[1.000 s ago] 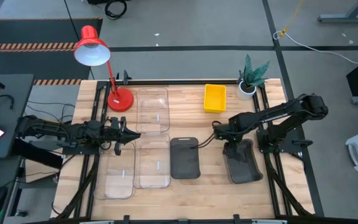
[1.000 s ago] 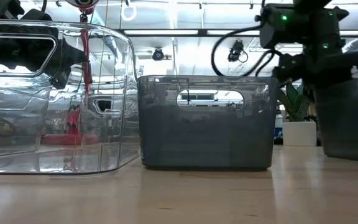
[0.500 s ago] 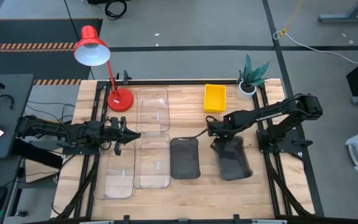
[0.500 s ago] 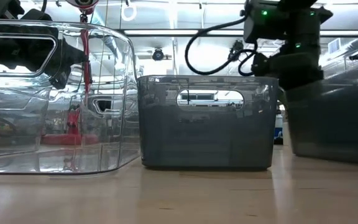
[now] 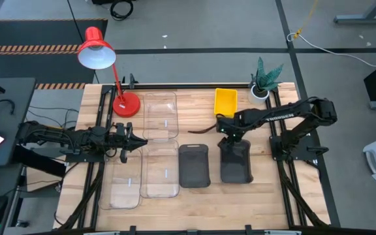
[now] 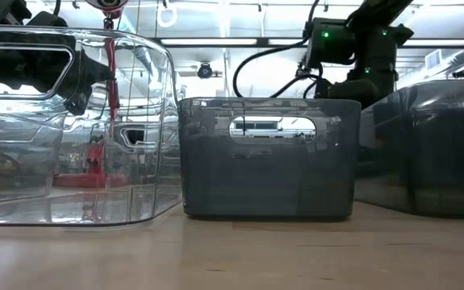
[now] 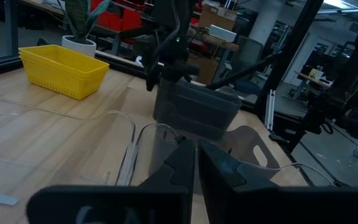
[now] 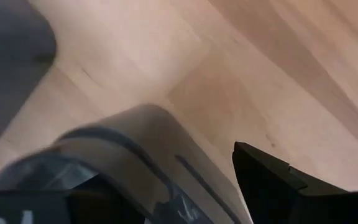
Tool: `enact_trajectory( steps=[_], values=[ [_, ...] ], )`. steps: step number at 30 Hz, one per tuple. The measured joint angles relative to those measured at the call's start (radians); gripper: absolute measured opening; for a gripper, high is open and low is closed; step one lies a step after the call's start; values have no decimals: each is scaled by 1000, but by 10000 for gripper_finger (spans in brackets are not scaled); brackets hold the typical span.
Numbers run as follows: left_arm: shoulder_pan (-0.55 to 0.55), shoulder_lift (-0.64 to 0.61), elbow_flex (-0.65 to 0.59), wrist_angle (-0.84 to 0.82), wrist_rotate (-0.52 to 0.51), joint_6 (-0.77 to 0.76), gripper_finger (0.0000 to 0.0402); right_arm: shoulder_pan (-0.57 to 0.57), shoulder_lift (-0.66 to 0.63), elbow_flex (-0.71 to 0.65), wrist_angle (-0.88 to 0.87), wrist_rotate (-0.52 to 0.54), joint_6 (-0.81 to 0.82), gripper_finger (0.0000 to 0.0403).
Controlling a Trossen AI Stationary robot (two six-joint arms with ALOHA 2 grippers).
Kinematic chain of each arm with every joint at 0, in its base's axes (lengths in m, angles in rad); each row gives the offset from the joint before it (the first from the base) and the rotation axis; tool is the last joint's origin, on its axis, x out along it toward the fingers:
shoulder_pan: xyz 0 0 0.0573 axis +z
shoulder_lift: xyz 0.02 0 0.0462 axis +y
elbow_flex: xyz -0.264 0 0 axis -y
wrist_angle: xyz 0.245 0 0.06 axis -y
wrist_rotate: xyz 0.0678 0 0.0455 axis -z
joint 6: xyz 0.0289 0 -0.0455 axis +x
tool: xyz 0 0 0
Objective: Stack baskets by color
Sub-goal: Adjust the black bins, then stack the left black bin on the black bins
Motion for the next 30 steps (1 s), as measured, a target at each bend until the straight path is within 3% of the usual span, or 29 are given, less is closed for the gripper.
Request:
enact_trajectory(
  steps=[5, 9, 17, 24, 30],
  values=[
    [0, 0, 0, 0, 0, 0, 31, -21, -39, 0, -15, -92, -71, 221],
    [0, 0, 0, 0, 0, 0, 34, -22, -90, 3, -40, -95, -98, 221],
    [0, 0, 0, 0, 0, 0, 26, 18, -111, 184, -221, 138, -193, 221],
    [0, 0, 0, 0, 0, 0, 34, 26, -42, 304, -163, 154, -306, 221],
    [0, 0, 0, 0, 0, 0, 33, 34, 83, 368, -92, 91, -394, 221]
  ],
)
